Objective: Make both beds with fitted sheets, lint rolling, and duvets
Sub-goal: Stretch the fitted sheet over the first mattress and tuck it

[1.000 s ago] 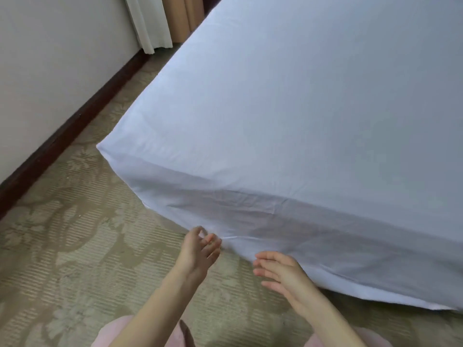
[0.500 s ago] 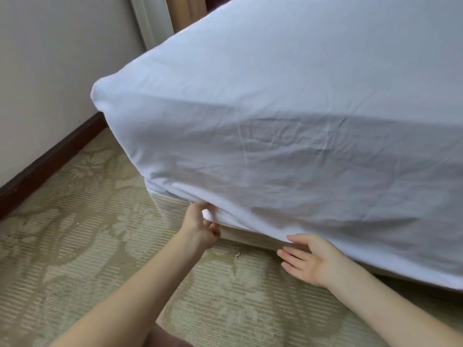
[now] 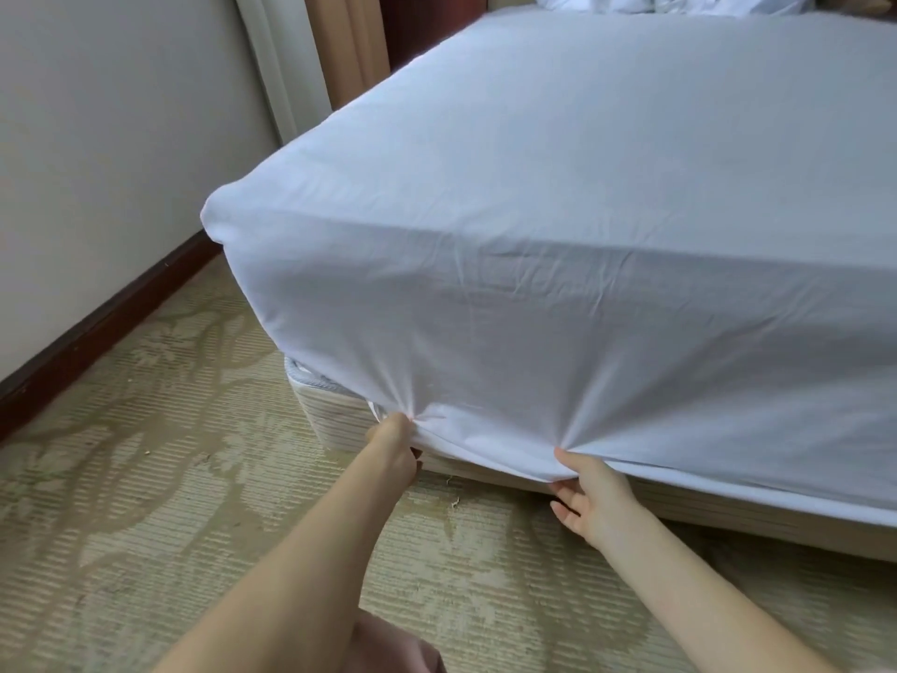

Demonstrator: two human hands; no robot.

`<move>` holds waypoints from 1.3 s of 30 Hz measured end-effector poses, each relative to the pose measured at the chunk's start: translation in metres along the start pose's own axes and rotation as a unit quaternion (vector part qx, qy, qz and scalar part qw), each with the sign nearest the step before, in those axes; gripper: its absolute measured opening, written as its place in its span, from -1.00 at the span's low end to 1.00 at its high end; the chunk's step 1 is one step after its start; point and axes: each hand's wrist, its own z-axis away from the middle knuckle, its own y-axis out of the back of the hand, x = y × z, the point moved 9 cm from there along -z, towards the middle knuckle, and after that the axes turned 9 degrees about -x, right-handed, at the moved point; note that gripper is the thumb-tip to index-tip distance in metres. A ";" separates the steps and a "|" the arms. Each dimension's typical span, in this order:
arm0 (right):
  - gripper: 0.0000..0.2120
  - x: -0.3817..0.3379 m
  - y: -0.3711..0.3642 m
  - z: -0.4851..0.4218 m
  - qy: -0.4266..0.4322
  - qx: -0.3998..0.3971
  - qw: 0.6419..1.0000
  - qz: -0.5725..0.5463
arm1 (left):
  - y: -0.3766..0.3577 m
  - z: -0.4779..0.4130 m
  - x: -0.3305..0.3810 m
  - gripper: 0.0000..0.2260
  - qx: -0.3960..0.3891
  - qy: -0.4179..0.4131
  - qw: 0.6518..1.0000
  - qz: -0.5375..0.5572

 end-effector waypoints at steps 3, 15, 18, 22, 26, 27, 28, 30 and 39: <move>-0.78 0.001 -0.003 0.004 -0.009 -0.008 1.000 0.006 | 0.006 0.007 -0.007 -0.72 0.021 0.017 0.999 -0.019; -0.88 -0.017 -0.040 0.038 -0.064 -0.229 0.969 -0.063 | 0.019 0.067 0.094 -0.88 0.034 -0.246 0.956 0.157; -0.84 -0.060 -0.043 0.030 0.021 -0.237 0.967 -0.093 | -0.006 0.063 0.089 -0.82 -0.057 -0.185 0.959 0.206; -0.87 -0.057 -0.039 0.012 -0.023 -0.225 0.968 -0.106 | -0.025 0.051 0.059 -0.73 -0.134 -0.029 0.954 0.267; -0.03 -0.060 -0.033 -0.010 -0.009 -0.235 0.964 -0.127 | -0.025 0.044 0.054 -0.50 -0.165 0.015 0.940 0.299; 0.06 -0.062 -0.032 -0.012 -0.005 -0.245 0.960 -0.136 | -0.024 0.043 0.055 -0.48 -0.173 0.017 0.932 0.318; 0.08 -0.063 -0.032 -0.013 0.001 -0.250 0.958 -0.144 | -0.021 0.039 0.055 -0.45 -0.178 0.014 0.926 0.333; 0.10 -0.062 -0.034 -0.015 0.017 -0.250 0.954 -0.167 | -0.022 0.037 0.057 -0.36 -0.202 -0.001 0.918 0.341; -0.09 -0.075 -0.068 -0.016 0.100 -0.364 0.908 -0.183 | -0.059 0.023 0.069 0.16 -0.358 -0.091 0.851 0.374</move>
